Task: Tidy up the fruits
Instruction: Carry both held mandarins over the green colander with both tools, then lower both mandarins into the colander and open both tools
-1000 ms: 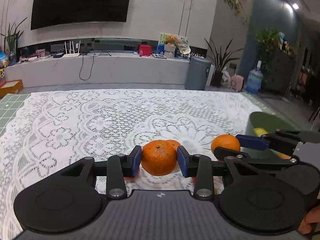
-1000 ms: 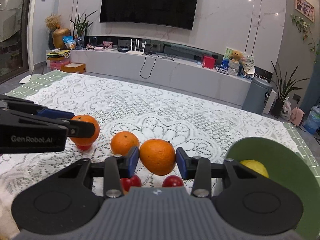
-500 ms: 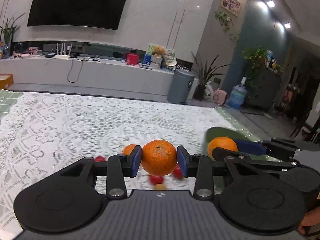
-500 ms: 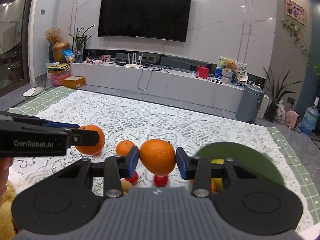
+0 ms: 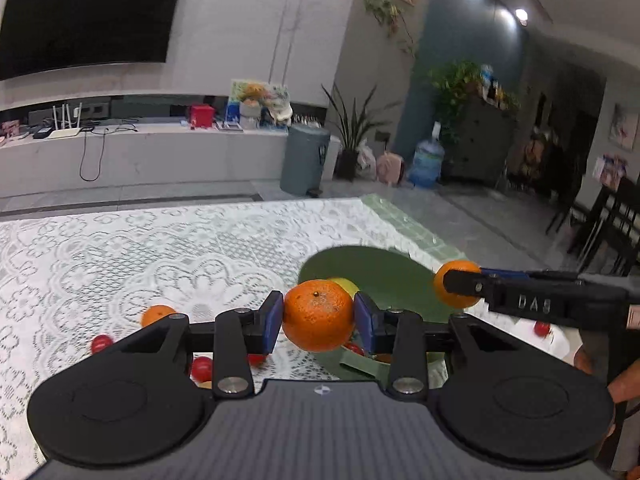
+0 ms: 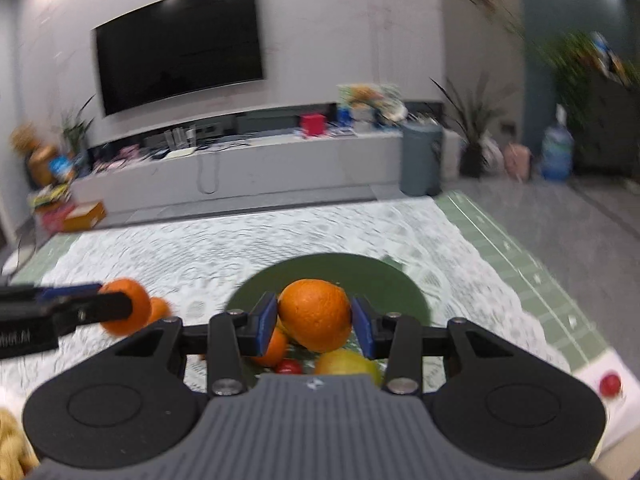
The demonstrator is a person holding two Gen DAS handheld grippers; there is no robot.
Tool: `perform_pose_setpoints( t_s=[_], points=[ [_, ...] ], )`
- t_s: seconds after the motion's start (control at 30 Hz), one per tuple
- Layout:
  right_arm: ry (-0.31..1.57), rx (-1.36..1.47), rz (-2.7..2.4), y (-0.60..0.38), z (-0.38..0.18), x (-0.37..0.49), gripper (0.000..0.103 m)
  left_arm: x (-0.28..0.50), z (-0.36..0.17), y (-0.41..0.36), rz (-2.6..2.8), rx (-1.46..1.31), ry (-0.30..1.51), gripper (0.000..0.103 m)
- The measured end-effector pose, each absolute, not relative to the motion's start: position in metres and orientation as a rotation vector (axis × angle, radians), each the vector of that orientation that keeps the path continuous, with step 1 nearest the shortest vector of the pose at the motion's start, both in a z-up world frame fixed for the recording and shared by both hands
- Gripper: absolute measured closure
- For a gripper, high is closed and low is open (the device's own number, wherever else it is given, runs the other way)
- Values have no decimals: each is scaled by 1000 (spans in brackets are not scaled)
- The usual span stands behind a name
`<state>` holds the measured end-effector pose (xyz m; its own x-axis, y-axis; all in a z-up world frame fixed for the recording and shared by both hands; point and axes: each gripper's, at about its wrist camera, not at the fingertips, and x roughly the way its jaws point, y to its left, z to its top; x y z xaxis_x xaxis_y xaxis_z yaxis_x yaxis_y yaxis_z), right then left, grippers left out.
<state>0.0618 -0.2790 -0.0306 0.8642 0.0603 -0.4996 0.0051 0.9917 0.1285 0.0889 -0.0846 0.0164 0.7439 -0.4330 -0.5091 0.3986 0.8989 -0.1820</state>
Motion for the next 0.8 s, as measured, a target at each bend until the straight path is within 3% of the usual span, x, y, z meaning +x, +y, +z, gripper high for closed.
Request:
perform_pose_setpoints(
  t_s=[0.23,0.3,0.33,0.53,0.8],
  points=[
    [590,271,-5,-303,-48,85,65,113,5,-122,-506,-15,663,60],
    [592,286,-8,-306,-51,96,70,121,1,-130,-521,12,696,60],
    [585,294,-2,-307,-52,104,77,124,-1,-134,-523,29,710,60],
    [627,301,9,-307,-71,137,83,141,-12,-150,-544,96,774,60],
    [623,461,24,-332,-86,143,81,150,-24,-171,-568,157,813,60]
  ],
)
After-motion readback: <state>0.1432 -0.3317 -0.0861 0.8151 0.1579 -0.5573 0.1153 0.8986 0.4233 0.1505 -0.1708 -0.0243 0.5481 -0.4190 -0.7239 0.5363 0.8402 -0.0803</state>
